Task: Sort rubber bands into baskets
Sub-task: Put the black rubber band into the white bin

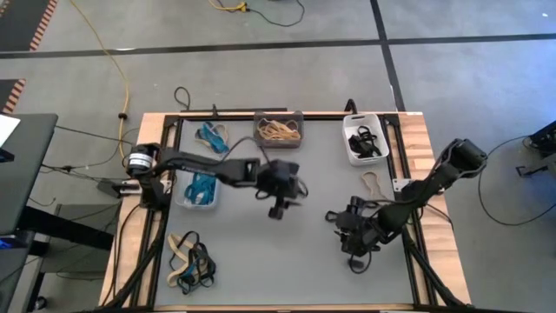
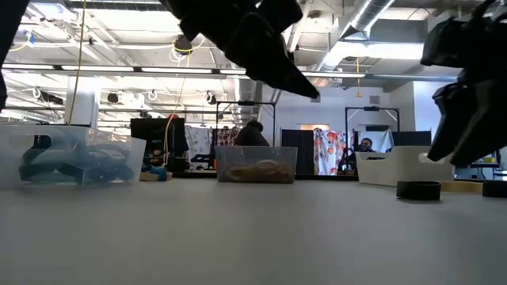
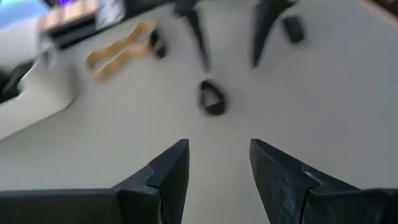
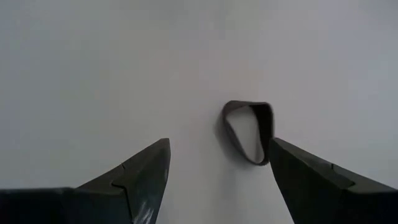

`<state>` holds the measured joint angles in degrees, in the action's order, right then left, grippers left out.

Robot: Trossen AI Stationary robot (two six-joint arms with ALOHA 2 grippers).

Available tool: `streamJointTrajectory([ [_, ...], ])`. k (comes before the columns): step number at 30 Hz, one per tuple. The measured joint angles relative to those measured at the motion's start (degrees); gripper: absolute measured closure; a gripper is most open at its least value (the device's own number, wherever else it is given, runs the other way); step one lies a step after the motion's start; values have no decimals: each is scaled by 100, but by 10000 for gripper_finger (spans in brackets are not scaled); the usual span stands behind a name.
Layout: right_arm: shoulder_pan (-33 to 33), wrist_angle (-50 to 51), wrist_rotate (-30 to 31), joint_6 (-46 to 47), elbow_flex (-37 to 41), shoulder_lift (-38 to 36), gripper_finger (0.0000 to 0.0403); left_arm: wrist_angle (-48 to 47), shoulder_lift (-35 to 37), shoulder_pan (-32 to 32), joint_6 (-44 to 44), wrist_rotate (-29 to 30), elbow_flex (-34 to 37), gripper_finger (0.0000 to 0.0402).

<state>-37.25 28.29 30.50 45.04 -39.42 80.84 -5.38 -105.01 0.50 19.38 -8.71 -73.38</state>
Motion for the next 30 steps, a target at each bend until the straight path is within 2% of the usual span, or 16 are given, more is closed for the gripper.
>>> streamJointTrajectory([
  [5, -66, -9, 33, 15, 0, 2, 101, 1100, -2, -379, -178, 15, 656, 242],
  [9, -50, 20, 247, 13, 24, 2, 101, 1600, -2, -538, -394, 42, 1002, 242],
  [16, 80, -70, 261, 149, 157, 2, 101, 1742, -2, -647, -555, 346, 1269, 242],
  [27, 552, -790, 74, 211, 695, 7, 101, 1936, -7, -654, -656, 358, 1390, 242],
  [30, 769, -1059, -189, 210, 861, 7, 101, 1946, -7, -654, -656, 358, 1392, 242],
])
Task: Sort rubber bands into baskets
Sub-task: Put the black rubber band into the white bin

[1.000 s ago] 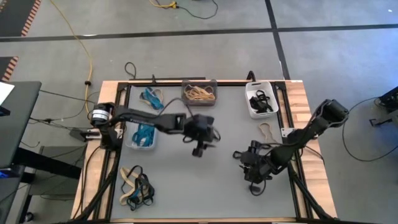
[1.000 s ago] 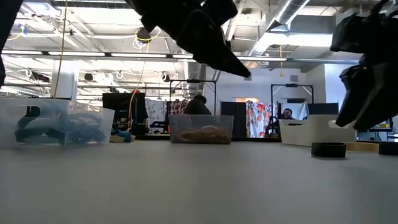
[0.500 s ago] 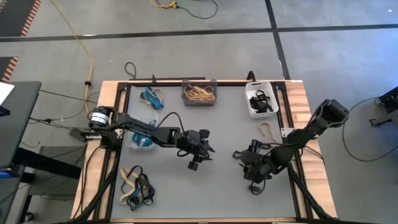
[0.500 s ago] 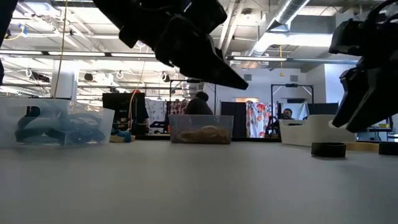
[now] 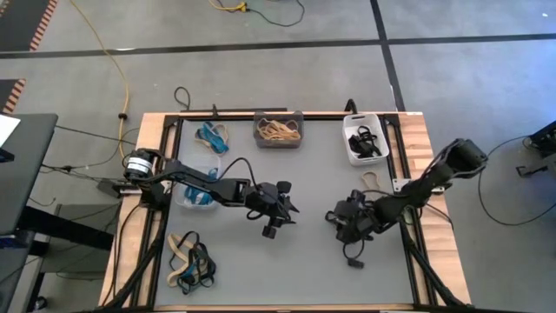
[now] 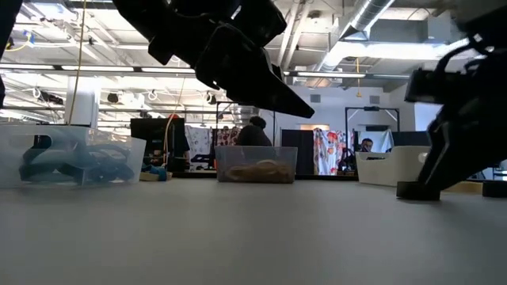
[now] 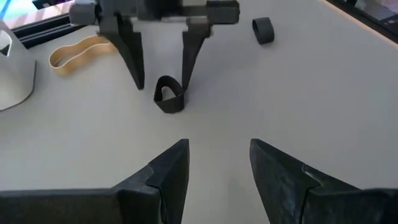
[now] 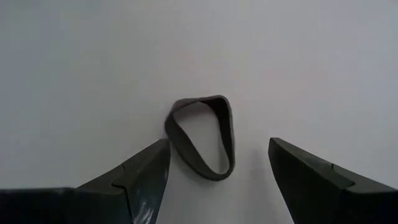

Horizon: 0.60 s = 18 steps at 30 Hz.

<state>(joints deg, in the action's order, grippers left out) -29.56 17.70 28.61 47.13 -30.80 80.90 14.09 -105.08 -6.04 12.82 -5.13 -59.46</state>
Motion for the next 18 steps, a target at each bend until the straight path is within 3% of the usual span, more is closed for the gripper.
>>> streamJointTrajectory([
  [3, 186, -346, -298, -68, 172, 0, 101, 0, 0, 0, 0, 0, 0, 242],
  [9, 408, -830, -314, -456, 325, -1, 121, 0, 0, 0, 0, 0, 0, 242],
  [12, 473, -857, -383, -775, 243, 0, 184, -21, 0, 0, 0, -2, 0, 242],
  [16, 630, -851, -791, -1137, 223, 0, 338, -34, 0, 0, 1, -2, 0, 242],
  [18, 656, -858, -839, -1297, 219, -1, 375, -39, 0, 0, 2, -1, 0, 242],
])
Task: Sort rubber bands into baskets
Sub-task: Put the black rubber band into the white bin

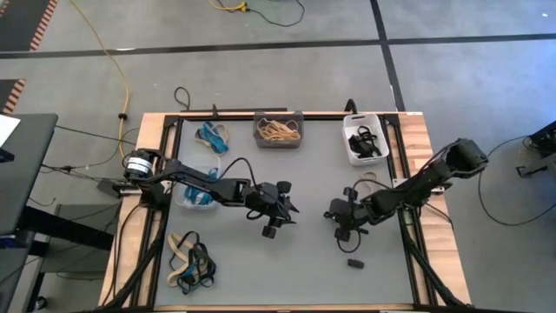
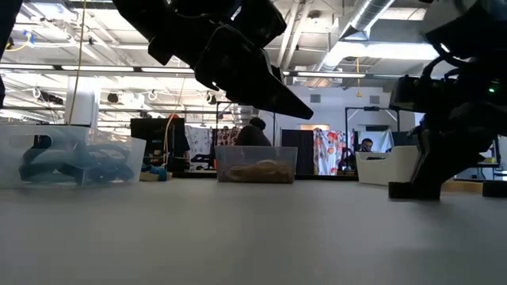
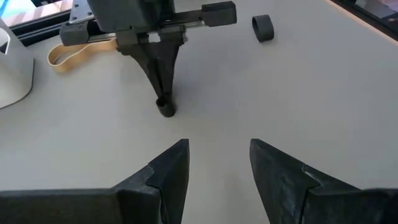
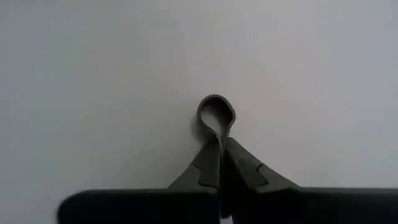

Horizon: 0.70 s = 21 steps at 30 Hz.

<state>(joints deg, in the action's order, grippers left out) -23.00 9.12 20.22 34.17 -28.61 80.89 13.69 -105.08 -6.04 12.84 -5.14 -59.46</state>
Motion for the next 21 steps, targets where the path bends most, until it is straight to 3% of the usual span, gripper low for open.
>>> streamJointTrajectory([
  [6, 15, 437, 562, -262, -407, 1, 376, -38, -2, -9, 0, -1, 0, 242],
  [16, 531, 3125, 2339, -243, -2058, 1, 376, -50, -2, -98, 21, -1, 0, 242],
  [21, 1289, 4350, 2632, 119, -2695, -1, 376, -51, -2, -127, 22, -1, 0, 242],
])
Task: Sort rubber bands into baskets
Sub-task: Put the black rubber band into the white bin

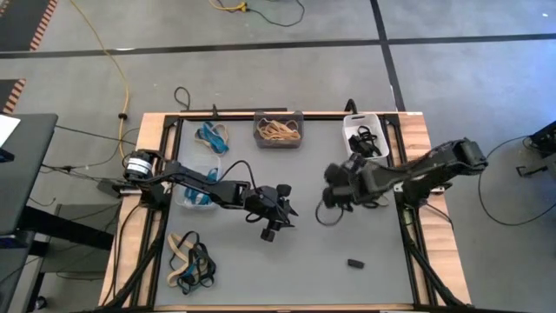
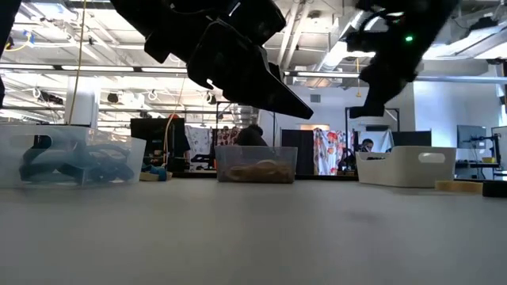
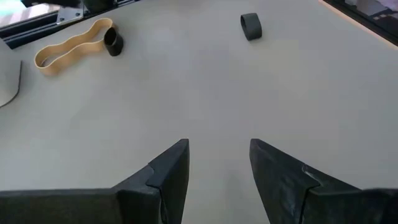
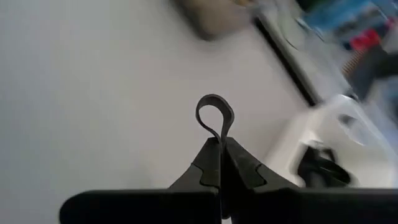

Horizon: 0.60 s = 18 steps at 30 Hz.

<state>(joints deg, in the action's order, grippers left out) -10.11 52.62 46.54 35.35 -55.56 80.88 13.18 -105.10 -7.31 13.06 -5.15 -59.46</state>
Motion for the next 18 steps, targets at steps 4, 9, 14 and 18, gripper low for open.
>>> streamJointTrajectory([
  [4, 732, 1091, -7, 18, -393, -1, 376, -2, 0, 0, 0, 0, 0, 242],
  [9, 1854, 2104, -195, 59, -649, -4, 376, -52, -2, 0, 0, 0, 0, 242],
  [14, 3006, 2102, -829, -472, -590, -2, 370, -52, -2, -2, 0, 0, 0, 242],
  [18, 3718, 1876, -1023, -1011, -545, 0, 362, -54, -2, -2, 0, -1, 0, 242],
])
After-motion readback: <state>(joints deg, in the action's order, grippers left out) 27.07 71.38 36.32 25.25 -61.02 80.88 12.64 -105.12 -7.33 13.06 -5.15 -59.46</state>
